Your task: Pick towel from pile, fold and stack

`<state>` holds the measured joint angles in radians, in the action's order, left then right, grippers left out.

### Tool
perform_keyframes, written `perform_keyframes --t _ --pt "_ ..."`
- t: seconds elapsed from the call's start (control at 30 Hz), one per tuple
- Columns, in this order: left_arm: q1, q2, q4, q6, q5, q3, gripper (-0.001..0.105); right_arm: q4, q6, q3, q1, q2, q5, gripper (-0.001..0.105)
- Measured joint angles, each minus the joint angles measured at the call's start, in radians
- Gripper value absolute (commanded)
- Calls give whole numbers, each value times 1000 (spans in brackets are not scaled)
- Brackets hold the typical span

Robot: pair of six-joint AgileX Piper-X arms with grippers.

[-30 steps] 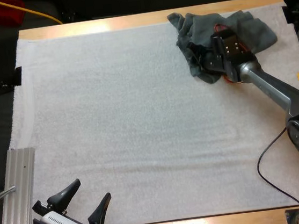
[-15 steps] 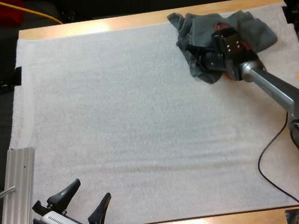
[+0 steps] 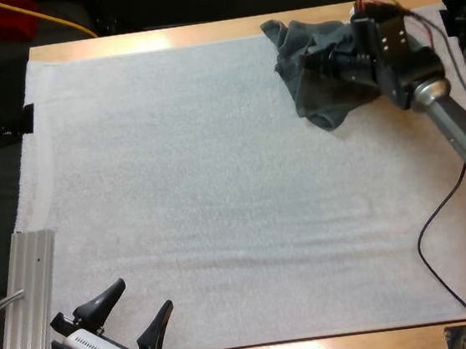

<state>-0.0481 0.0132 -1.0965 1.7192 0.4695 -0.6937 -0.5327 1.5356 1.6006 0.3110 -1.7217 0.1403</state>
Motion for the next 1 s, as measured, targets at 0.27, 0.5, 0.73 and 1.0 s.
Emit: perform_keyframes --t 0.27,0.5,0.73,1.0 --pt "0 0 0 0 0 0 68 -179 108 126 6 67 -31 1" --pt "0 0 0 0 0 0 68 -343 168 234 16 97 -32 1" --pt "0 0 0 0 0 0 68 -422 177 291 92 143 -32 1" --pt "0 0 0 0 14 0 68 -524 181 291 204 159 -67 1"
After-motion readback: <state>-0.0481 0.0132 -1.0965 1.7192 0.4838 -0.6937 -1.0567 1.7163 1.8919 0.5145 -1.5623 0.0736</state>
